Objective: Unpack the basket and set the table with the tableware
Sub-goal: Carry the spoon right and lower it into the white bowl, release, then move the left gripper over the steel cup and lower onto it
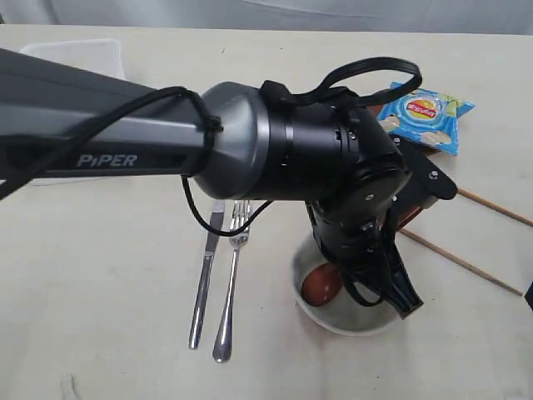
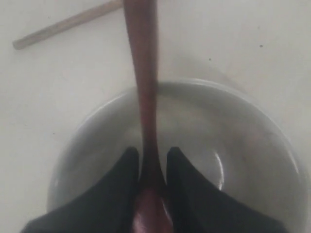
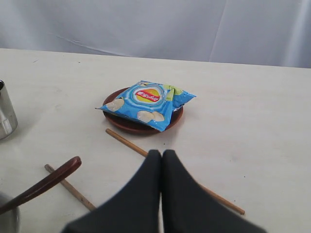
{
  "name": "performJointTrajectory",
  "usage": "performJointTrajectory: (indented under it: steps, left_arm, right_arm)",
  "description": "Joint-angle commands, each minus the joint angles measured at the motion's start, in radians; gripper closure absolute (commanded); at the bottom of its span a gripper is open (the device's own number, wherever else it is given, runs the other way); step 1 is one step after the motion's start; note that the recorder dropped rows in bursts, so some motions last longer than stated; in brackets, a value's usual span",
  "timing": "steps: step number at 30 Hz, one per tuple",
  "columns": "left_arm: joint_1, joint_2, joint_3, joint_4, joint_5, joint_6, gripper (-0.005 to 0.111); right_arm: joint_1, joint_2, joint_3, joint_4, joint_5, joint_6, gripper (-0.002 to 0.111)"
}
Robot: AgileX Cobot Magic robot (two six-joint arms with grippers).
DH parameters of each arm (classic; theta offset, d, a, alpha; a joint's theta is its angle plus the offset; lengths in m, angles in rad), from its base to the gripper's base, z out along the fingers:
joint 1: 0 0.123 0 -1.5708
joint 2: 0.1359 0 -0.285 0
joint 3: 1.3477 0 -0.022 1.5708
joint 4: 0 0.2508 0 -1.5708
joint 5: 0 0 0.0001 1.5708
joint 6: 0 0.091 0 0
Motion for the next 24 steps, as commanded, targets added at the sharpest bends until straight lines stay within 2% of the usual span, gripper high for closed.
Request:
performJointTrajectory:
  steps: [1, 11, 14, 16, 18, 21, 22, 23, 24]
  left_arm:
    - [-0.006, -0.001, 0.0, -0.008, 0.011, 0.004, 0.071]
    - [-0.006, -0.081, -0.002, 0.029, 0.016, 0.026, 0.069]
    - [-0.006, -0.13, -0.002, 0.084, 0.016, 0.024, 0.069]
    - [-0.006, -0.163, -0.002, 0.147, 0.023, -0.043, 0.069]
    - [0.013, -0.182, -0.01, 0.24, 0.052, -0.22, 0.069]
    - [0.089, -0.185, -0.061, 0.318, 0.186, -0.342, 0.069]
    - [0.154, -0.175, -0.116, 0.31, 0.261, -0.342, 0.069]
    - [0.193, -0.169, -0.143, 0.301, 0.294, -0.342, 0.069]
    - [0.269, -0.149, -0.196, 0.271, 0.349, -0.341, 0.069]
  right_arm:
    - [0.002, -0.005, 0.003, -0.008, -0.003, 0.001, 0.108]
    - [0.002, -0.005, 0.003, -0.008, -0.003, 0.001, 0.108]
    - [0.002, -0.005, 0.003, -0.008, -0.003, 0.001, 0.108]
    - [0.002, -0.005, 0.003, -0.008, -0.003, 0.001, 0.108]
    - [0.002, -0.005, 0.003, -0.008, -0.003, 0.001, 0.108]
    - [0.002, -0.005, 0.003, -0.008, -0.003, 0.001, 0.108]
    - [0.002, -0.005, 0.003, -0.008, -0.003, 0.001, 0.108]
    - [0.002, -0.005, 0.003, -0.008, -0.003, 0.001, 0.108]
    - [0.002, -0.005, 0.003, -0.008, -0.003, 0.001, 0.108]
